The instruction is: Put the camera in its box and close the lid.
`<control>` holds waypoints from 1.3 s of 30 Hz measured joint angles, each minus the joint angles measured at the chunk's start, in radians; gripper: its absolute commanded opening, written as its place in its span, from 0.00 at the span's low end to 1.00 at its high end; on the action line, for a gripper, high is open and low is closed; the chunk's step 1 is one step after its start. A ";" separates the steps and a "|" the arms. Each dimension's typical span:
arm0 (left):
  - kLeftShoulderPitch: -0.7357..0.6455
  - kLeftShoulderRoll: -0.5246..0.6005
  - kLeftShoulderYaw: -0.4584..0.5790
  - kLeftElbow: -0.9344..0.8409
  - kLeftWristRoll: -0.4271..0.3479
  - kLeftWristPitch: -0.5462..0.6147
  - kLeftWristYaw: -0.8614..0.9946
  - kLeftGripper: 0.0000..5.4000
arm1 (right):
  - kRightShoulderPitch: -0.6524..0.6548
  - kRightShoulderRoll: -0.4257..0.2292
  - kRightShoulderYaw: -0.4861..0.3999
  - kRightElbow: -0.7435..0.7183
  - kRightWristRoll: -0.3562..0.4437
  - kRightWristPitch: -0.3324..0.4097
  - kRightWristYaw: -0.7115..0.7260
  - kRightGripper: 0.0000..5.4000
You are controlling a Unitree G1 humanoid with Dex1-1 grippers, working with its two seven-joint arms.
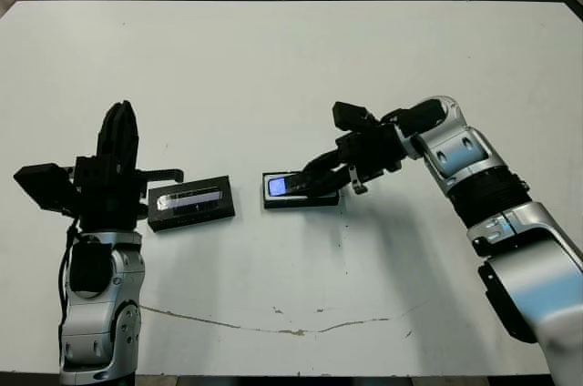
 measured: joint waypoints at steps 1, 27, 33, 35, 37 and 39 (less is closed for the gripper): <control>0.000 0.000 0.000 0.000 0.000 -0.002 -0.001 0.00 | 0.000 0.001 0.000 0.000 0.001 0.005 0.003 0.07; 0.002 0.000 0.003 0.020 0.003 -0.034 -0.012 0.00 | 0.004 0.006 -0.035 0.000 0.013 0.036 -0.004 0.07; 0.002 0.000 0.003 0.023 0.003 -0.036 -0.012 0.00 | 0.005 0.005 -0.052 -0.005 0.029 0.036 -0.003 0.11; 0.002 0.000 0.003 0.023 0.003 -0.036 -0.012 0.00 | 0.005 0.005 -0.058 -0.005 0.033 0.036 -0.001 0.17; 0.002 0.000 0.003 0.023 0.002 -0.036 -0.012 0.00 | 0.005 0.005 -0.061 -0.005 0.042 0.035 0.000 0.26; 0.002 0.000 0.003 0.024 0.003 -0.036 -0.012 0.00 | 0.003 0.006 -0.061 -0.002 0.048 0.027 0.011 0.34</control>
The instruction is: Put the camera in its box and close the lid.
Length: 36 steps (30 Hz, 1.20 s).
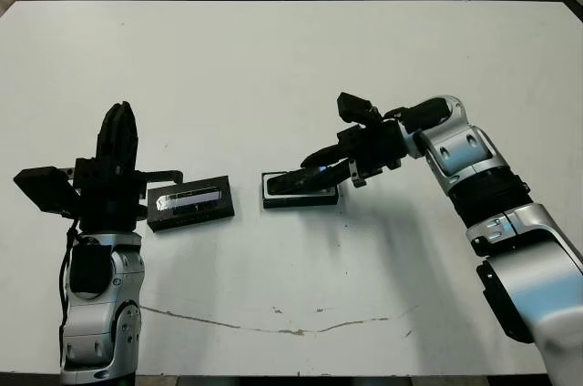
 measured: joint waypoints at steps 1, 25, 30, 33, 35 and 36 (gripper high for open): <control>0.000 0.000 0.000 0.001 0.000 -0.001 0.000 0.00 | -0.002 0.000 0.000 0.003 0.001 -0.008 0.009 0.39; 0.000 0.000 0.000 0.010 -0.003 -0.011 -0.004 0.00 | -0.020 -0.051 -0.097 -0.059 0.106 0.043 0.101 1.00; 0.003 0.000 0.001 0.009 -0.003 -0.010 -0.004 0.00 | 0.138 -0.068 -0.257 -0.321 0.178 0.149 -0.180 0.93; 0.004 0.000 0.001 0.010 -0.003 -0.011 -0.004 0.00 | 0.295 -0.060 -0.329 -0.516 0.206 0.181 -0.358 0.80; 0.005 0.000 0.002 0.011 -0.003 -0.012 -0.004 0.00 | 0.394 -0.059 -0.375 -0.640 0.223 0.180 -0.453 0.71; 0.005 0.000 0.004 0.012 -0.003 -0.012 -0.004 0.00 | 0.438 -0.059 -0.394 -0.690 0.227 0.173 -0.493 0.67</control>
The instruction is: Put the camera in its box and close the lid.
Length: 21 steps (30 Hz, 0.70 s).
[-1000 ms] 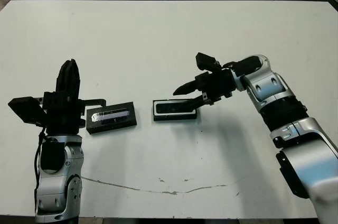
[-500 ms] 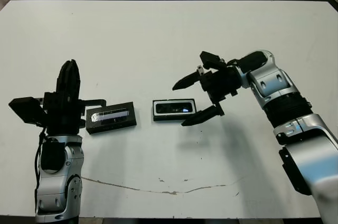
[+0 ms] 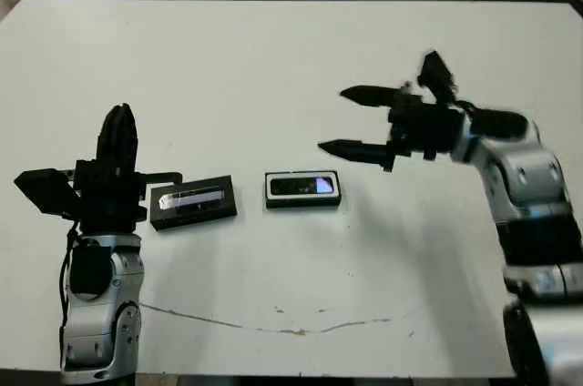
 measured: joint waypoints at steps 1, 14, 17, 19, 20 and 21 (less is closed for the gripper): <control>0.000 0.000 0.001 0.000 0.000 0.000 0.000 0.00 | 0.044 0.000 -0.018 -0.048 0.001 -0.009 -0.042 0.63; -0.007 0.076 0.041 0.053 0.046 -0.069 -0.051 0.00 | 0.450 0.047 -0.184 -0.228 0.087 -0.235 -0.327 0.08; -0.009 0.116 0.063 0.076 0.073 -0.104 -0.061 0.00 | 0.494 0.047 -0.194 -0.250 0.098 -0.231 -0.356 0.00; -0.010 0.143 0.081 0.085 0.075 -0.118 -0.079 0.00 | 0.510 0.046 -0.194 -0.268 0.107 -0.218 -0.375 0.00; -0.010 0.162 0.089 0.088 0.065 -0.118 -0.097 0.00 | 0.515 0.046 -0.193 -0.282 0.109 -0.211 -0.388 0.00; -0.011 0.182 0.098 0.094 0.049 -0.119 -0.124 0.00 | 0.516 0.046 -0.192 -0.294 0.110 -0.204 -0.396 0.00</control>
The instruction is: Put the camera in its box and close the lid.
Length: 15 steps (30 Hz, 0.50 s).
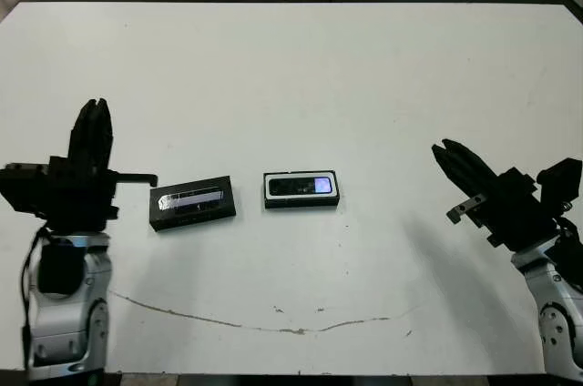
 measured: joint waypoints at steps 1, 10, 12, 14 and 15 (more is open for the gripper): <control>-0.001 0.028 0.007 0.008 -0.016 -0.002 -0.034 0.00 | 0.000 0.000 0.002 -0.005 0.001 0.002 -0.006 0.00; -0.064 0.410 0.064 0.124 -0.218 0.165 -0.490 0.16 | -0.002 -0.005 0.023 0.006 -0.003 -0.013 -0.037 0.00; -0.103 0.474 0.062 0.181 -0.239 0.197 -0.587 0.24 | -0.005 -0.005 0.025 0.010 -0.002 -0.017 -0.037 0.00; -0.154 0.529 0.044 0.249 -0.245 0.208 -0.702 0.33 | -0.006 -0.006 0.026 0.010 -0.001 -0.017 -0.039 0.00; -0.179 0.551 0.027 0.283 -0.243 0.206 -0.755 0.38 | -0.007 -0.006 0.027 0.009 -0.001 -0.017 -0.042 0.00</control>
